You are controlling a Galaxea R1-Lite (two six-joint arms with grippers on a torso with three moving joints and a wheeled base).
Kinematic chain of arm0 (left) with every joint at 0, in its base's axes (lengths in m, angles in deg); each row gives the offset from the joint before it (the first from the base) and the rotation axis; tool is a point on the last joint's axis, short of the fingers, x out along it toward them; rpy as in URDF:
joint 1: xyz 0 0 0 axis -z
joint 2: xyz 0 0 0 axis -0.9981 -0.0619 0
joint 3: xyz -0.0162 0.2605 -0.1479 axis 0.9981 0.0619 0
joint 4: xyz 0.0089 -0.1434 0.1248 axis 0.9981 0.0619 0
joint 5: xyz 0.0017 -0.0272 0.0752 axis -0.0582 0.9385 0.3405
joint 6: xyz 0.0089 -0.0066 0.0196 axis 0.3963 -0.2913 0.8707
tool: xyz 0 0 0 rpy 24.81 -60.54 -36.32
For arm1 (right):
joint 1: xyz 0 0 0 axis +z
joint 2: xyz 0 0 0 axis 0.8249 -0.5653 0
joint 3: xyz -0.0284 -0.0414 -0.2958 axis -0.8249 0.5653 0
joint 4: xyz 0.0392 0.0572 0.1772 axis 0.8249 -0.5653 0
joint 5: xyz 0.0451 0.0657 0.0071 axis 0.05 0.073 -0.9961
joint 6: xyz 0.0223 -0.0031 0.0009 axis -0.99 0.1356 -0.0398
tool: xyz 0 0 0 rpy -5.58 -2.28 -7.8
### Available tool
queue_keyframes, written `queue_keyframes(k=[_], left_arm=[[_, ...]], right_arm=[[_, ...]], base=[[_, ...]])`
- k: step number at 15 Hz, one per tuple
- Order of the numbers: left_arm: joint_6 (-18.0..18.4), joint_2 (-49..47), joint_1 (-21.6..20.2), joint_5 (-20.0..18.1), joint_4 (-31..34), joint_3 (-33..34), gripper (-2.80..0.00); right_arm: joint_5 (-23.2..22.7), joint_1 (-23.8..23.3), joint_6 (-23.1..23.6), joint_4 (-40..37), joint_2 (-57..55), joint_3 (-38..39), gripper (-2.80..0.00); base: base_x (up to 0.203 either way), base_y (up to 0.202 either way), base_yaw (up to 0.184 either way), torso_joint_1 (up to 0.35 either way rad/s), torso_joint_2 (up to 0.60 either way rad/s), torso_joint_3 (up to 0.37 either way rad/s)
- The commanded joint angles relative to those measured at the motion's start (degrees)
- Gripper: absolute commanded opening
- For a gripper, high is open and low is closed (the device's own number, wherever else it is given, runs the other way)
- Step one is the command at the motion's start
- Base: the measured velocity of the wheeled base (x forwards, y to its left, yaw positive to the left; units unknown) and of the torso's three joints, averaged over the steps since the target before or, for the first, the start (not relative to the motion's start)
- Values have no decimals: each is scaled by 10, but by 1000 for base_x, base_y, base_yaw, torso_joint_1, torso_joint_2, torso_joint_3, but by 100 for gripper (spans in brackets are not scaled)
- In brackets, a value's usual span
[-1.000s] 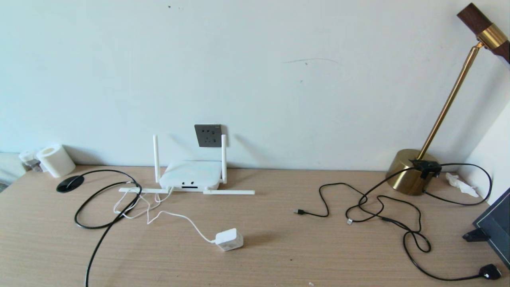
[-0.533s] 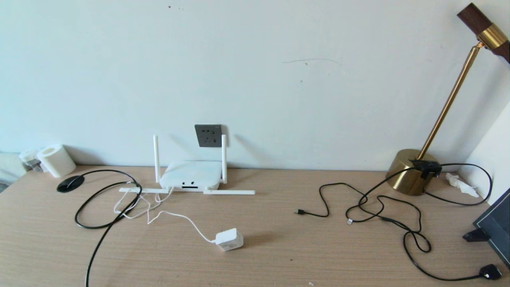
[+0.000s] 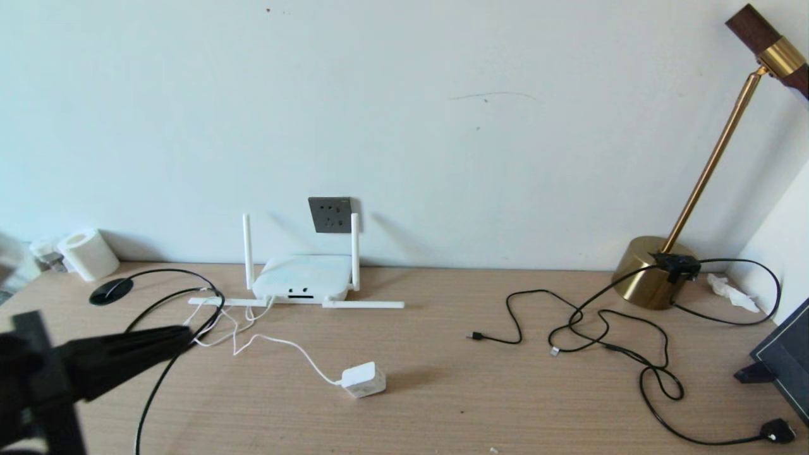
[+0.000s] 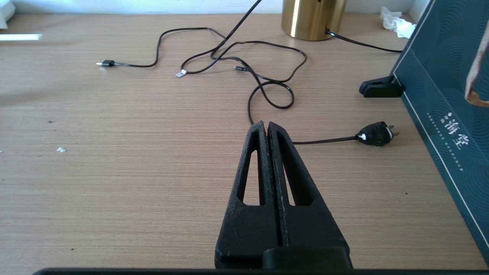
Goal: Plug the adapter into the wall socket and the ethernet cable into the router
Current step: Pick up plug
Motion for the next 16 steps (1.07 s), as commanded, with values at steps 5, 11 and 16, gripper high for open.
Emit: queue_keyframes(k=[5,11,16], left_arm=[[325,-400,27,-28,-70,-165,-280],[489,-428,63,-131,81,-208,-280],[620,-493,63,-118,263,-338,-280]], right_arm=[[0,0,0,-1,-1,0,-280],[0,0,0,-1,-1,0,-280],[0,0,0,-1,0,0,-280]], base=[[0,0,0,0,0,0],[0,0,0,0,0,0],[0,0,0,0,0,0]])
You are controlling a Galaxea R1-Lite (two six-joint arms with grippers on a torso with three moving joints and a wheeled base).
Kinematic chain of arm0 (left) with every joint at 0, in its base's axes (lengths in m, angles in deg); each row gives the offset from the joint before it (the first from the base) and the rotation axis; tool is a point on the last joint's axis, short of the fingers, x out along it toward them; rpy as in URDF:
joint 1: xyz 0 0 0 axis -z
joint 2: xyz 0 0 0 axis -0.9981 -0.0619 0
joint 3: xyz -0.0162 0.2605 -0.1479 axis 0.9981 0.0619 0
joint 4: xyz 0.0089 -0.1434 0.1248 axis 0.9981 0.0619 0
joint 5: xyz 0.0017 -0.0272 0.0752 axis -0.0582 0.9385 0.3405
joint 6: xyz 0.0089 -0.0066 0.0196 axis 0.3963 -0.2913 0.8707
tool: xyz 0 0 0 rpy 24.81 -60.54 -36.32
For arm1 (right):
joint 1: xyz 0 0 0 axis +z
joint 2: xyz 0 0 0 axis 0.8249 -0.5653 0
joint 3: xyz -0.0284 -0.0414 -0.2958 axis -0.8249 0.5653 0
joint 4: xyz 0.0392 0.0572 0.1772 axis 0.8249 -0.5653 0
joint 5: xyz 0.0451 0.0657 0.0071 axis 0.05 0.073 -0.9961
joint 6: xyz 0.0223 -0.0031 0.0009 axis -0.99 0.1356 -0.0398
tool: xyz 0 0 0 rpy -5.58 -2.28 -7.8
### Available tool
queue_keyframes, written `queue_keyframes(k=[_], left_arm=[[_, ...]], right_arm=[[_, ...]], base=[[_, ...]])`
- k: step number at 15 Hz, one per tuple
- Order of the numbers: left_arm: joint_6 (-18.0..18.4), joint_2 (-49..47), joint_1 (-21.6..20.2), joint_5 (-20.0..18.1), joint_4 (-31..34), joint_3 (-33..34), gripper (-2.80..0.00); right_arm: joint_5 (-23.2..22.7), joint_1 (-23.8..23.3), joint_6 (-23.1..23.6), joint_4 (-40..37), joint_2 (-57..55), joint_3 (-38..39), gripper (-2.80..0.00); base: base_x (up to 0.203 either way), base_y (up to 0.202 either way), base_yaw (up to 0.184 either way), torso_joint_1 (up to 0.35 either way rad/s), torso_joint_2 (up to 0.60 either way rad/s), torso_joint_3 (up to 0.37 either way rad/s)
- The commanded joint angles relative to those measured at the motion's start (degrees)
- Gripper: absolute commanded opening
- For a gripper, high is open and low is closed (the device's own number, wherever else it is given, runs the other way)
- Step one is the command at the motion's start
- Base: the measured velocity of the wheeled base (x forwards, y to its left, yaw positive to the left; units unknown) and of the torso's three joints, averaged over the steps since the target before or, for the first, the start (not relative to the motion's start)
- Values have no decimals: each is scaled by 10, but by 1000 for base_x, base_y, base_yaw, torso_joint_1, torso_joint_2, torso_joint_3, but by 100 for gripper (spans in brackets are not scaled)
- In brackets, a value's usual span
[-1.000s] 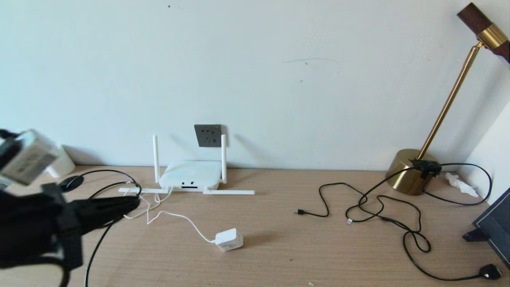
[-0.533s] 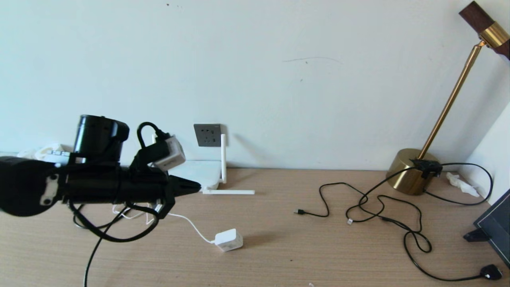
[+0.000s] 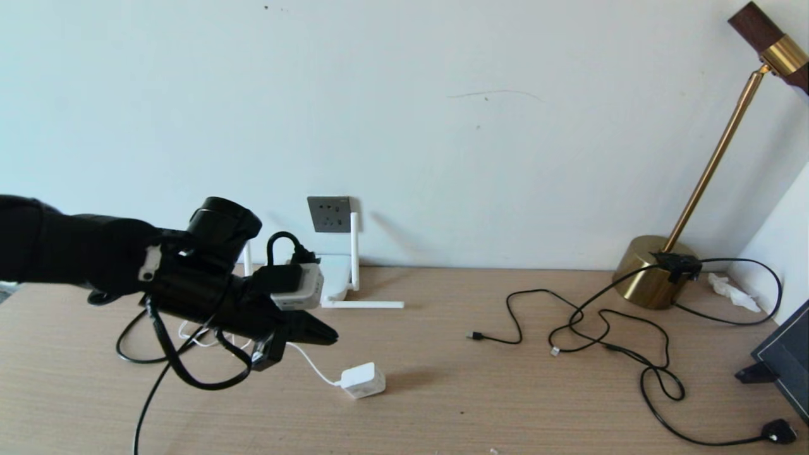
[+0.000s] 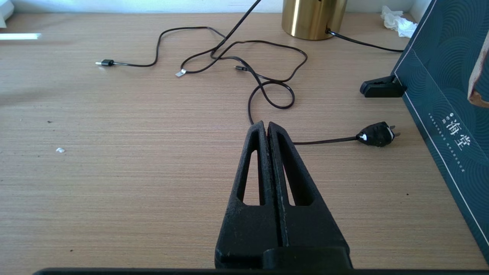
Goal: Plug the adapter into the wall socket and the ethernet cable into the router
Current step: Pick up plug
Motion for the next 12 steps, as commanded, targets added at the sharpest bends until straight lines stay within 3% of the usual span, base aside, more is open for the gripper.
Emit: queue_keyframes(k=[1,2,6,12], left_arm=[[22,-31,-2,23,46,-38,-280],[22,-32,-2,25,46,-38,0],[60,-74,11,55,47,-57,0],[20,-115,39,68,86,-99,0]], right_arm=[[0,0,0,-1,-1,0,-280],[0,0,0,-1,-1,0,-280],[0,0,0,-1,-1,0,-280],[0,0,0,-1,0,0,-280]], base=[[0,0,0,0,0,0],[0,0,0,0,0,0],[0,0,0,0,0,0],[0,0,0,0,0,0]])
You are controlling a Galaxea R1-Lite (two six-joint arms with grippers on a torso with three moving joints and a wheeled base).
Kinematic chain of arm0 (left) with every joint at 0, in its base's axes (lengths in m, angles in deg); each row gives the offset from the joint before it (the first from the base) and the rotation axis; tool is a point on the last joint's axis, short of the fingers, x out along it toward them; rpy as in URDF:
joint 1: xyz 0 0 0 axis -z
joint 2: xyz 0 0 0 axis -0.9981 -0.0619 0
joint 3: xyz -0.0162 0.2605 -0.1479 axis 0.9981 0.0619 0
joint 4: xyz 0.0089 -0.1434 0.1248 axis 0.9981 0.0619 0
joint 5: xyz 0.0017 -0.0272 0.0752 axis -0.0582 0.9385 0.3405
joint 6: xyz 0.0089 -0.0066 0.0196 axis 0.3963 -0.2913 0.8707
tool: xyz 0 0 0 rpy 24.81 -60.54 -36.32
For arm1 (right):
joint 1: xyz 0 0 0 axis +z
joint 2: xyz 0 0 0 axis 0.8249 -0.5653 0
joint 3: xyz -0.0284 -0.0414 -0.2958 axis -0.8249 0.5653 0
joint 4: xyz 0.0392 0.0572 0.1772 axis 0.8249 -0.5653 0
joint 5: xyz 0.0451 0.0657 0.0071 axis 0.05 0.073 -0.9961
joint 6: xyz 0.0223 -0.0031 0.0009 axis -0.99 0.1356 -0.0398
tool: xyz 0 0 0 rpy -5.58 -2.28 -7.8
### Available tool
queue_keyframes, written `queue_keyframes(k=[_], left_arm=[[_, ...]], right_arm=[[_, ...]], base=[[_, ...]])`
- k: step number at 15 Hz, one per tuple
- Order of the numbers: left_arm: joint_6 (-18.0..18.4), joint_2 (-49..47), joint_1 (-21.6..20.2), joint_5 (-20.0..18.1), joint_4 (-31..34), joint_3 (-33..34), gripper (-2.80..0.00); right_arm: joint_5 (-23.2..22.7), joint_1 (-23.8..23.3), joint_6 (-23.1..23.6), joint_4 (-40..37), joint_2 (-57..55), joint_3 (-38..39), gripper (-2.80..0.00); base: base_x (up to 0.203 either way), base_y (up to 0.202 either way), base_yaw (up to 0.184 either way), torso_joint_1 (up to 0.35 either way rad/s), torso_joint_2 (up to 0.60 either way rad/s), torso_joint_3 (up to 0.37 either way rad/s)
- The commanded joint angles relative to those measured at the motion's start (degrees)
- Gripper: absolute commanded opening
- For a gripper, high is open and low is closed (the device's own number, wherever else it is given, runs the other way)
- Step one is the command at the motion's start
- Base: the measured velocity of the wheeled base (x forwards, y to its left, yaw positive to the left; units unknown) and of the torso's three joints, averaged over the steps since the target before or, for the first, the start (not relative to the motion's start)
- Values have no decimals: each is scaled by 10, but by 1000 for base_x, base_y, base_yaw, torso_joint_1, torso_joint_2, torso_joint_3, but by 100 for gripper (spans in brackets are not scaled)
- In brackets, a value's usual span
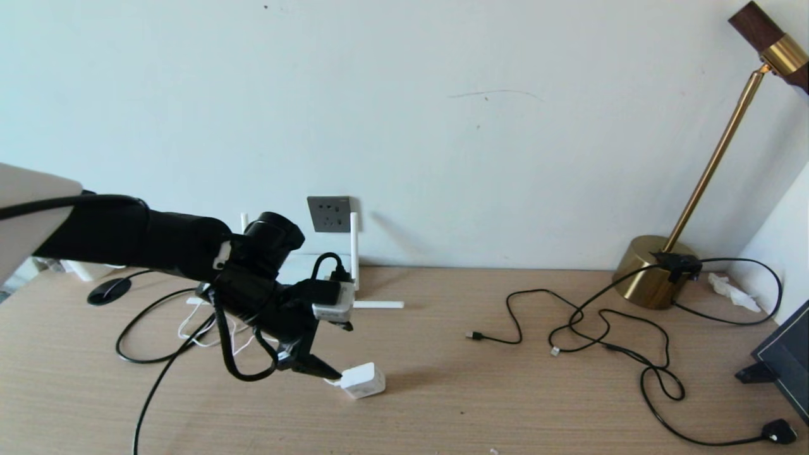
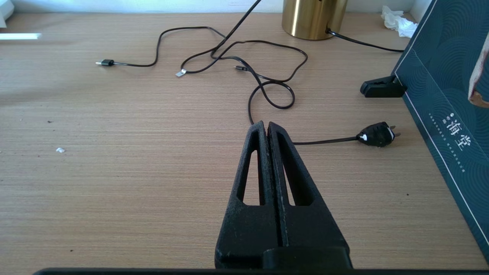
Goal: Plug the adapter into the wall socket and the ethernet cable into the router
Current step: Pick up plug
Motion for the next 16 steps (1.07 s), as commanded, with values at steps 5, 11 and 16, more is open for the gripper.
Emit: queue_keyframes(k=[5,11,16], left_arm=[[-94,-43,38,25,27,-42,0],[-138,-67,61,65,29,-52,0],[-155,-82,70,82,19,-49,0]], right_arm=[[1,0,0,-1,-1,0,-280],[0,0,0,-1,-1,0,-280],[0,0,0,-1,0,0,-280]], base=[[0,0,0,0,0,0],[0,0,0,0,0,0],[0,0,0,0,0,0]])
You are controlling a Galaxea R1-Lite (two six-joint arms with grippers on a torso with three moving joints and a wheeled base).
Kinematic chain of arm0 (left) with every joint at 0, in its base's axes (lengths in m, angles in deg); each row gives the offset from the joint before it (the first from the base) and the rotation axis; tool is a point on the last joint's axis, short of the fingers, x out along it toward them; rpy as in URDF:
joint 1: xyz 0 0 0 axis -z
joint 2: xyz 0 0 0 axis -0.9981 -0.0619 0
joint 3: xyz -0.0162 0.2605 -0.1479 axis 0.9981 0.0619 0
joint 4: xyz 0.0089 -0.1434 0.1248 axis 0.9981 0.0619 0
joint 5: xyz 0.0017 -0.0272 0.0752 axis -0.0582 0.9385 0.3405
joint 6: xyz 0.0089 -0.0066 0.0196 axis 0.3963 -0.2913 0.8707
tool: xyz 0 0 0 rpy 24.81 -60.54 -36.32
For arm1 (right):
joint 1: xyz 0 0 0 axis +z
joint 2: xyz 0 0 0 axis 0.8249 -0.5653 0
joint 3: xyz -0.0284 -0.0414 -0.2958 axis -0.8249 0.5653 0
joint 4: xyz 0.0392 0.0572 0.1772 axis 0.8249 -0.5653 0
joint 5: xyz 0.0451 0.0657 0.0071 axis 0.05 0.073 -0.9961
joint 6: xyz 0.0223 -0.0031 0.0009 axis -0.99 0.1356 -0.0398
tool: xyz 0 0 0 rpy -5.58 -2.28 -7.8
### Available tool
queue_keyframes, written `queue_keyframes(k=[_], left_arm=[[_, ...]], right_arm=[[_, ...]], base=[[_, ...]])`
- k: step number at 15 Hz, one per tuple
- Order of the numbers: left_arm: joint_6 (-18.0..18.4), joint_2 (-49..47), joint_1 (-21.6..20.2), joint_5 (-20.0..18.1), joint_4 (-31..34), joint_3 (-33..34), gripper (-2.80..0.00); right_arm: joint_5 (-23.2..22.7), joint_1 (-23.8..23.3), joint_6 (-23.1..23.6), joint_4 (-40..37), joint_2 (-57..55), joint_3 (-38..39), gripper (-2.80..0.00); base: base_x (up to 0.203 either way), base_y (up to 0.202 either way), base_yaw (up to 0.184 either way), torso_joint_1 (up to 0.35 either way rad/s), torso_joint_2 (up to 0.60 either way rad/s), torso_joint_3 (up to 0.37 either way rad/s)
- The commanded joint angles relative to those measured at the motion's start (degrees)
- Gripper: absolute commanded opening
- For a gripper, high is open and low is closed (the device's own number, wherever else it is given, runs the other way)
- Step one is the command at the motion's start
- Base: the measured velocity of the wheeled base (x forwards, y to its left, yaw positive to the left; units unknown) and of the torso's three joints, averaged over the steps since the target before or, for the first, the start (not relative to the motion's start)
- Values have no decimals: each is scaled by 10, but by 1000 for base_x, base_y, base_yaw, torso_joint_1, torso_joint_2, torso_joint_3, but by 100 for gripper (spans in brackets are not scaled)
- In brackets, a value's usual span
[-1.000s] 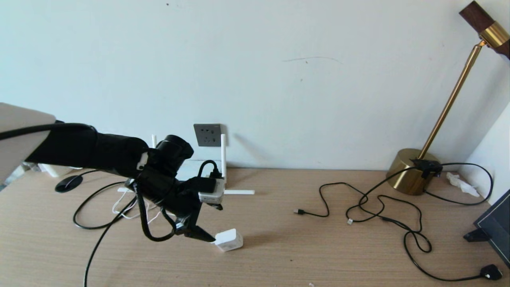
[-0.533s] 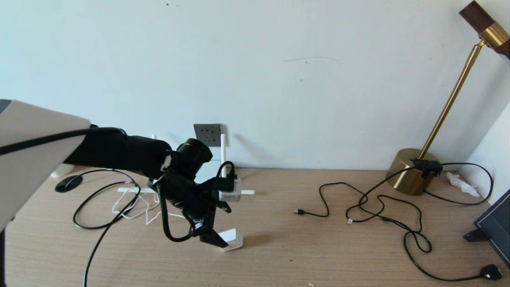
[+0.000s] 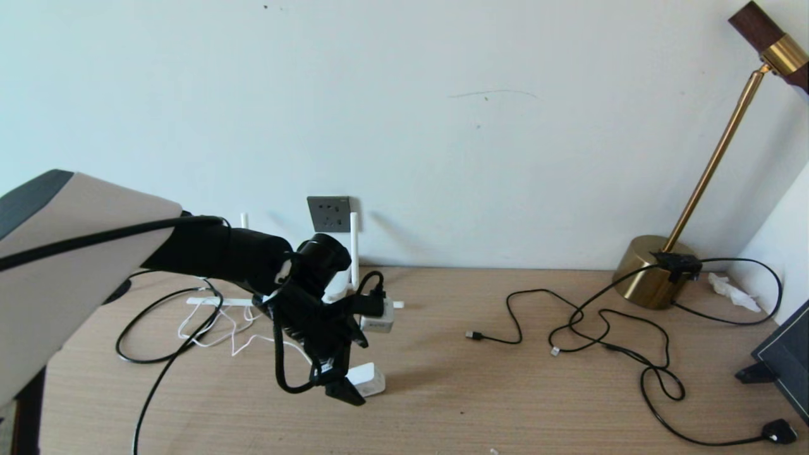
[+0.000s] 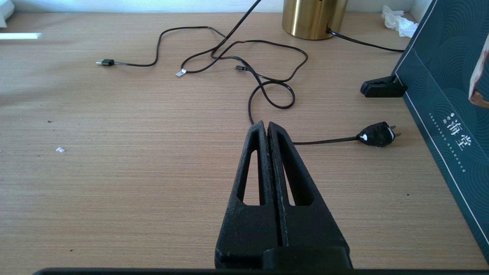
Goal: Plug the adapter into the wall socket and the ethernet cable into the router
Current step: Pick up plug
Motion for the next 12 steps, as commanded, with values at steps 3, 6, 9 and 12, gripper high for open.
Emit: queue_keyframes(k=[3,6,9,12], left_arm=[[0,-10,2,-1,0,-1,0],[-3,-23,2,-1,-11,-1,0],[-7,-25,2,0,-11,-2,0],[-9,-37,2,0,-21,-6,-280]], right_arm=[[0,0,0,-1,-1,0,-280],[0,0,0,-1,0,0,-280],[0,0,0,-1,0,0,-280],[0,0,0,-1,0,0,-280]], base=[[0,0,0,0,0,0],[0,0,0,0,0,0],[0,0,0,0,0,0],[0,0,0,0,0,0]])
